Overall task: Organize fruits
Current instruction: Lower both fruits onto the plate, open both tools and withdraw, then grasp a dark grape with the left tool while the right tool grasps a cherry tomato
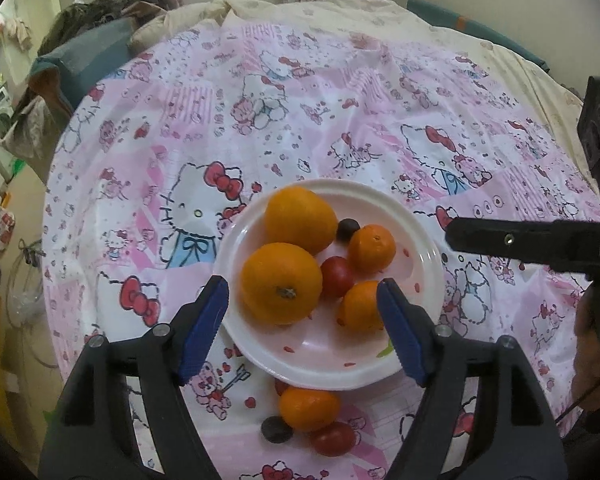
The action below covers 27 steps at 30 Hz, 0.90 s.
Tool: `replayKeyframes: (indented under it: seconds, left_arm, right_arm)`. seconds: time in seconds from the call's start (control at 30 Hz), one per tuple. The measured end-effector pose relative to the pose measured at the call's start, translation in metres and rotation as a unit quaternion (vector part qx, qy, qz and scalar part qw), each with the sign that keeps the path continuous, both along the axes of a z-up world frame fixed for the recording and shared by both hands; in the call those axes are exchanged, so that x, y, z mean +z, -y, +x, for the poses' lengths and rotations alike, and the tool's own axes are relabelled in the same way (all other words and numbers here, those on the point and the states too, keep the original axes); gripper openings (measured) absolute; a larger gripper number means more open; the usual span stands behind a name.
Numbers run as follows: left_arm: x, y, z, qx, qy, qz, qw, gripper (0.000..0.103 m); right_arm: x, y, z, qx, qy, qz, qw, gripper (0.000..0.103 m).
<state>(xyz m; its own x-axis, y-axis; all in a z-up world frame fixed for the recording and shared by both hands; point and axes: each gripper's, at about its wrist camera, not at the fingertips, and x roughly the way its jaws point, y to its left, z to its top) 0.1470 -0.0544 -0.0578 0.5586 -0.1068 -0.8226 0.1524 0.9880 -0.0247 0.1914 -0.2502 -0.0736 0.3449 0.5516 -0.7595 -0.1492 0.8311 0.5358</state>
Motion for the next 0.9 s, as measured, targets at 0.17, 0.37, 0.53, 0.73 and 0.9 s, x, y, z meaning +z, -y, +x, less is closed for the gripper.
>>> replayKeyframes:
  seconds: [0.17,0.37,0.53,0.73,0.9]
  left_arm:
    - [0.005,-0.01,-0.009,0.004,0.005,-0.007,1.0,0.074]
    - [0.016,-0.027,-0.025,0.021,0.008,-0.02,0.9996,0.074]
    - [0.026,-0.04,-0.043,0.022,0.006,-0.017,0.9996,0.074]
    - [0.038,-0.059,-0.058,0.054,0.009,-0.037,0.9978,0.074]
    - [0.04,-0.072,-0.07,0.08,0.003,-0.051,0.9954,0.074]
  right_arm:
    - [0.014,-0.002,-0.013,-0.001,0.017,0.003,1.0,0.067]
    - [0.031,-0.01,-0.033,0.007,0.038,0.003,0.999,0.067]
    - [0.047,-0.016,-0.049,0.025,0.059,-0.007,0.998,0.067]
    - [0.052,-0.009,-0.066,0.015,0.063,-0.005,0.998,0.069]
    - [0.05,-0.007,-0.082,0.014,0.06,-0.008,0.998,0.069]
